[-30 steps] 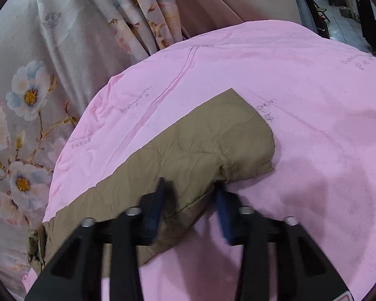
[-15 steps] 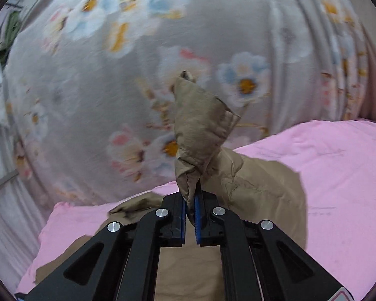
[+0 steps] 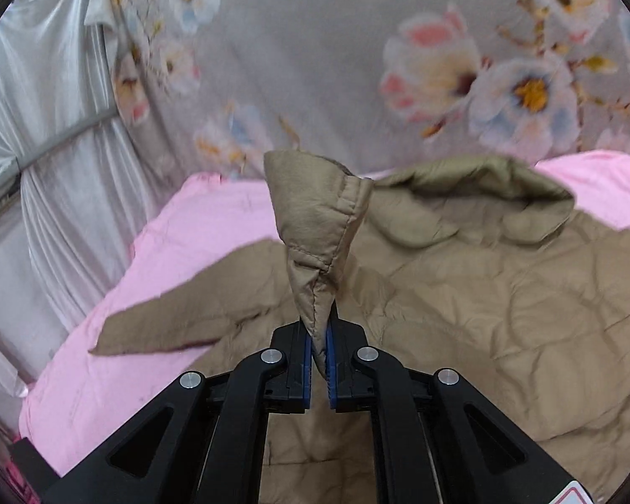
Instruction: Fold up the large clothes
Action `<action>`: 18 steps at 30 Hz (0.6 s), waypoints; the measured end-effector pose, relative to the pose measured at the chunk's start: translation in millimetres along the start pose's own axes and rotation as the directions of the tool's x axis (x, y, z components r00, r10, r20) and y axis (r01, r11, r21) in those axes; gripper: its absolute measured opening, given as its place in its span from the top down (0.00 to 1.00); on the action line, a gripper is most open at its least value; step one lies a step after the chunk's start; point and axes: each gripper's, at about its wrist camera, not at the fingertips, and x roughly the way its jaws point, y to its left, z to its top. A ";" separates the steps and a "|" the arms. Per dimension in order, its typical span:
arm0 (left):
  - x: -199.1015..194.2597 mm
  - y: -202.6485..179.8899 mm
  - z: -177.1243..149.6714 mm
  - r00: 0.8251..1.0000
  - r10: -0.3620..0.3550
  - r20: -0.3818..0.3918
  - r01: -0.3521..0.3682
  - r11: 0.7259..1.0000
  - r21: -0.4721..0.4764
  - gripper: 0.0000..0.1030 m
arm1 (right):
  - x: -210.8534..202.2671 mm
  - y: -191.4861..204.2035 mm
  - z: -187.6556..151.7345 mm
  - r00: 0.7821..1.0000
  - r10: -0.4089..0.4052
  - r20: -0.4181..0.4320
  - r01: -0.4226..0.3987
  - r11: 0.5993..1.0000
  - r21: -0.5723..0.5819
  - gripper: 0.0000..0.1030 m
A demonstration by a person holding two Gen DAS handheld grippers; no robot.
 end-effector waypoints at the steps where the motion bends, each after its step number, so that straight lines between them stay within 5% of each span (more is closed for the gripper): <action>1: 0.2 -0.1 -0.1 1.000 -0.001 0.000 0.001 1.000 0.000 0.05 | 9.4 2.3 -6.3 1.000 -0.004 -0.028 0.004 1.000 -0.004 0.92; 4: 0.7 1.1 -0.1 1.000 -0.010 -0.002 0.010 1.000 -0.004 0.05 | 30.1 6.4 -19.2 0.994 -0.012 -0.111 0.010 1.000 -0.017 0.85; 10: 2.4 3.2 0.2 0.999 -0.042 -0.016 0.042 0.999 -0.020 0.05 | 27.4 17.4 -28.2 0.988 0.051 -0.148 -0.055 0.998 -0.022 0.47; 13: 3.7 8.1 6.3 0.994 -0.101 -0.046 0.099 0.994 -0.036 0.05 | -3.5 27.0 -26.5 0.992 0.087 -0.090 -0.094 0.993 -0.072 0.44; 18: -10.0 16.1 32.2 0.974 -0.226 -0.022 0.222 0.969 -0.108 0.05 | -60.7 -12.8 -21.9 1.000 0.008 0.010 -0.008 1.000 -0.018 0.42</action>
